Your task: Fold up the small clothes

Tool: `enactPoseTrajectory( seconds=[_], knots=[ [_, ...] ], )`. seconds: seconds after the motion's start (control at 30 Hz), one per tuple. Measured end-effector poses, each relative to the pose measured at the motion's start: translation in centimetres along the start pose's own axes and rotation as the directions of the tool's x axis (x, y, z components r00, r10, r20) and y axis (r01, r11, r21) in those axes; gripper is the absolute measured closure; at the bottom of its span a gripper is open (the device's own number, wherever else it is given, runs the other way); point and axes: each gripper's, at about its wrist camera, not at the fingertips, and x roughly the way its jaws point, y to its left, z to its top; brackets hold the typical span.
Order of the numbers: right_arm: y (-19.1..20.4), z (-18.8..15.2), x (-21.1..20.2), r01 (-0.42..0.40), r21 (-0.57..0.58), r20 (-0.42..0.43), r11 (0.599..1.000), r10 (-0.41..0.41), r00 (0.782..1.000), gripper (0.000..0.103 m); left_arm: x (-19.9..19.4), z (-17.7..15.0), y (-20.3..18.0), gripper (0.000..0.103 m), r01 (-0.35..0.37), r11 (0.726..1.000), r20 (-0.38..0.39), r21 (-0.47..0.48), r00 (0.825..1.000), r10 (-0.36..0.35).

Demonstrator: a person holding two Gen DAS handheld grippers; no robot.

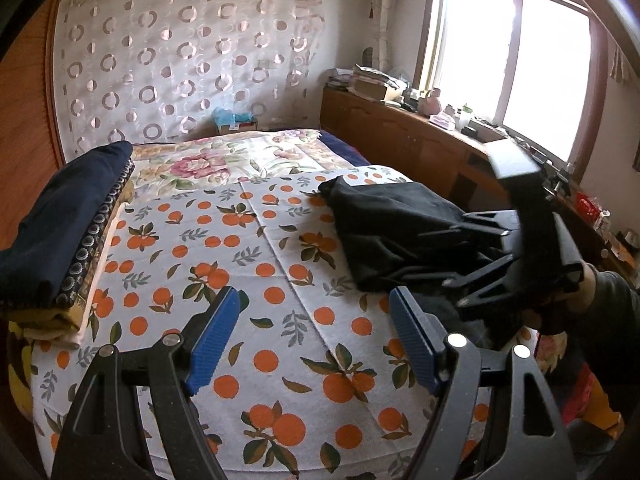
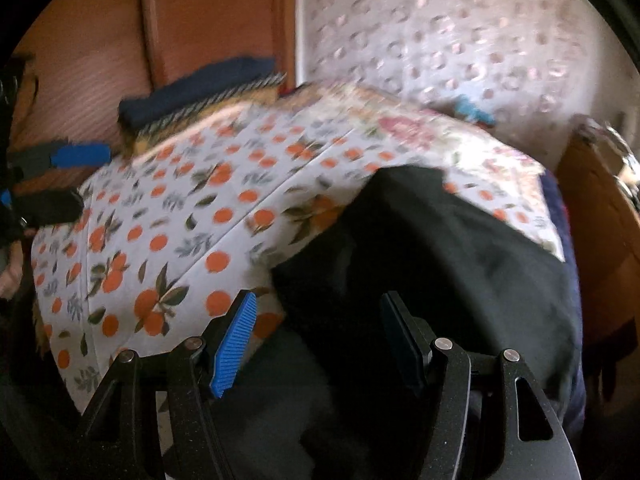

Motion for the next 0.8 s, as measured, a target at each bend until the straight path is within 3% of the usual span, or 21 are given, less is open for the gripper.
enactPoseTrajectory(
  seconds=[0.33,0.37,0.4,0.47,0.6,0.8],
  knots=[
    [-0.6,2.3,4.5,0.041,-0.078,-0.104,0.996,-0.049,0.993,0.040,0.1,-0.4,0.6,0.025,0.012,1.000,0.000,-0.019,1.000,-0.012],
    [-0.8,2.4,4.5,0.049,-0.077,-0.100,0.996,-0.056,0.993,0.051,0.1,-0.5,0.6,0.025,0.014,1.000,0.000,-0.018,1.000,-0.014],
    [-1.2,2.4,4.2,0.052,-0.064,-0.090,0.997,-0.058,0.994,0.071,0.2,-0.5,0.5,0.025,0.018,1.000,-0.001,-0.018,1.000,-0.018],
    [-2.5,2.8,3.5,-0.009,0.008,-0.061,1.000,0.010,0.998,0.092,0.3,-0.7,0.4,0.025,0.023,1.000,-0.004,-0.018,1.000,-0.023],
    [-5.1,3.7,0.9,-0.008,0.097,0.051,0.995,0.003,0.999,0.094,0.7,-0.9,0.2,0.025,0.032,0.999,-0.014,-0.019,0.999,-0.032],
    [-10.6,4.7,-2.7,0.136,0.181,0.111,0.974,-0.158,0.981,0.095,1.1,-1.0,-0.3,0.025,0.052,0.999,-0.021,-0.015,0.998,-0.053]
  ],
)
